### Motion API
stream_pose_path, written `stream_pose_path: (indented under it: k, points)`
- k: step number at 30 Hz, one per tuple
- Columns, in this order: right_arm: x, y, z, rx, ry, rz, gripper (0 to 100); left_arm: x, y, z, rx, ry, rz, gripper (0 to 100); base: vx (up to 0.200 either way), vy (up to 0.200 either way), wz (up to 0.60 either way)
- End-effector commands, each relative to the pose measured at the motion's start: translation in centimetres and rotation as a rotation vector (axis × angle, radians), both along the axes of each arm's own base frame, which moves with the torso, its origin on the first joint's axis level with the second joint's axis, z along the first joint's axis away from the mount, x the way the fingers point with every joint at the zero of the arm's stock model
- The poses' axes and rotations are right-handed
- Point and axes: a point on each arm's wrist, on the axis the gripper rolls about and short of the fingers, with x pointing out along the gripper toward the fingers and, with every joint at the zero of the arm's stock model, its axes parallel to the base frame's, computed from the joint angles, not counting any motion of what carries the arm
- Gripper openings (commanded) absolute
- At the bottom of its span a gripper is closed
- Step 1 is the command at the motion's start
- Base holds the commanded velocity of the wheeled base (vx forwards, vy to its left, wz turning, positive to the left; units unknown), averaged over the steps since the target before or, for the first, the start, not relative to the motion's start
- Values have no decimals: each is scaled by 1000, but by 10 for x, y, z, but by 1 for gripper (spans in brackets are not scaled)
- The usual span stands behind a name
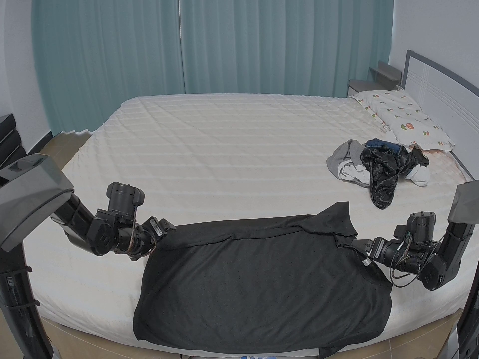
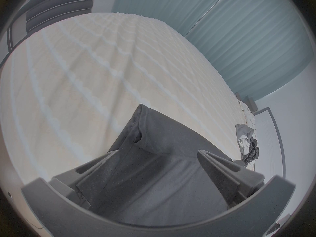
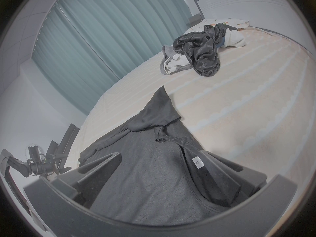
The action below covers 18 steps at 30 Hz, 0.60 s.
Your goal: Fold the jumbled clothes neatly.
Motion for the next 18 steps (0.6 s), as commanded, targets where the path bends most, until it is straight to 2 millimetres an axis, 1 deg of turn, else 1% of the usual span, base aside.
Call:
stream_pose_path:
  k: [1,2,10,11,18]
  points:
    - [2,1,-2,1,1,-14,100,27,-6,-36,8,37,0,100,0,0,0]
    - [2,1,-2,-1,1,-20,100,31,-8,-39,10,34,0,100,0,0,0]
    - [2,1,0,9,-2,-32,100,42,-12,-42,17,12,6,100,0,0,0]
    - [3,1,-1,11,0,-31,100,45,-12,-44,18,10,9,0,0,0,0]
    - [9,6,0,18,-13,-23,100,50,-11,-41,16,-13,22,0,0,0,0]
